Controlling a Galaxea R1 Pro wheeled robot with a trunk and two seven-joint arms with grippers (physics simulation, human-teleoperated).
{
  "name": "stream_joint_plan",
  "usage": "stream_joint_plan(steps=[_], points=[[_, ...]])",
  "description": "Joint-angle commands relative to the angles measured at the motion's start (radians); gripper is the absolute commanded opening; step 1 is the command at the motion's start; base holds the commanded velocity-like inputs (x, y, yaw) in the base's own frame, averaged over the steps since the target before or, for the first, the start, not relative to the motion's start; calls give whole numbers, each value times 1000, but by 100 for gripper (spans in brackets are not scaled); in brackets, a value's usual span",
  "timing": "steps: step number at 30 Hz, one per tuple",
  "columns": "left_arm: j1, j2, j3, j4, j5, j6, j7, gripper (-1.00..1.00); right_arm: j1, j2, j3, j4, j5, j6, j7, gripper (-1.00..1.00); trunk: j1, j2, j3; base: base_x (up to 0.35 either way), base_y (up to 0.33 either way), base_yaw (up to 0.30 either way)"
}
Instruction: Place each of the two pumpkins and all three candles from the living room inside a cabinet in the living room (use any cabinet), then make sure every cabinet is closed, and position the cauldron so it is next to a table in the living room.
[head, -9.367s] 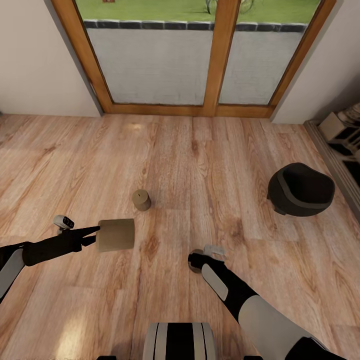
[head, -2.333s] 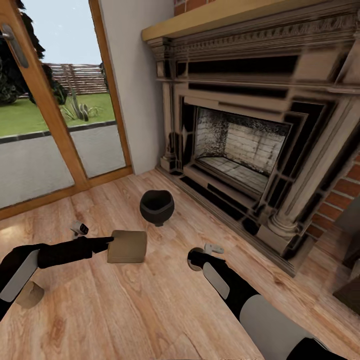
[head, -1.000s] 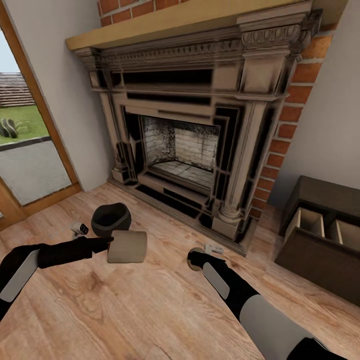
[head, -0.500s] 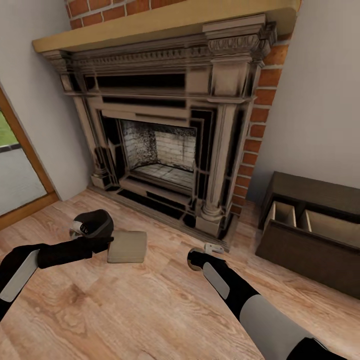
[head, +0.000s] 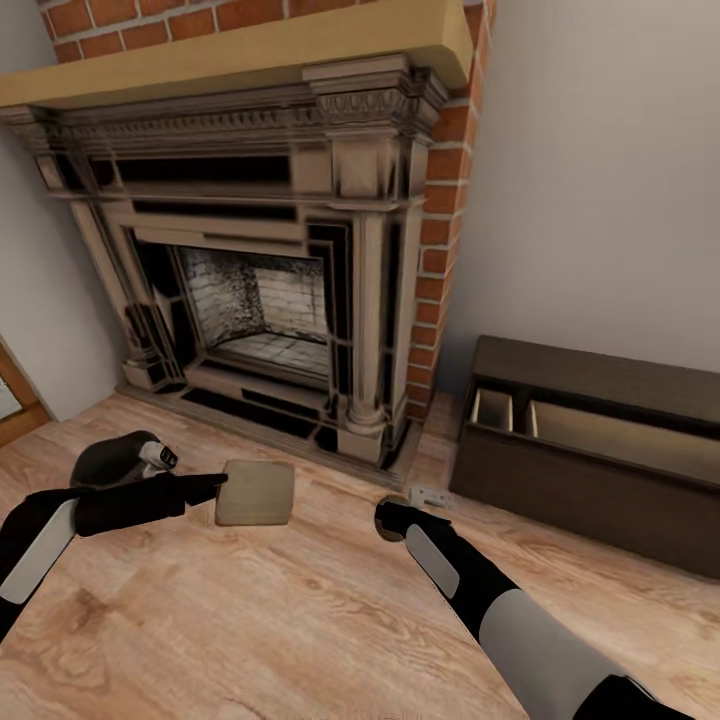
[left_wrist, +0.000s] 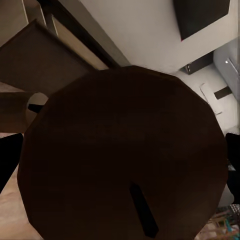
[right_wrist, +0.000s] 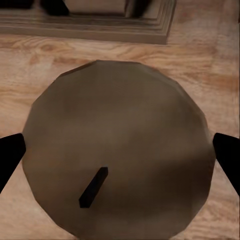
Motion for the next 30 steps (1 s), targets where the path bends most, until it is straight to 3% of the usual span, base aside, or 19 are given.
stream_joint_plan(steps=[1, 30], points=[[-1, 1, -1, -1, 9, 8, -1, -100, -1, -1, 4, -2, -6, 2, -8, -100, 0, 0, 0, -127, -256, -237], [-1, 1, -3, -5, 8, 7, 0, -100, -1, -1, 5, -2, -5, 2, -8, -100, 0, 0, 32, -116, -262, -236]])
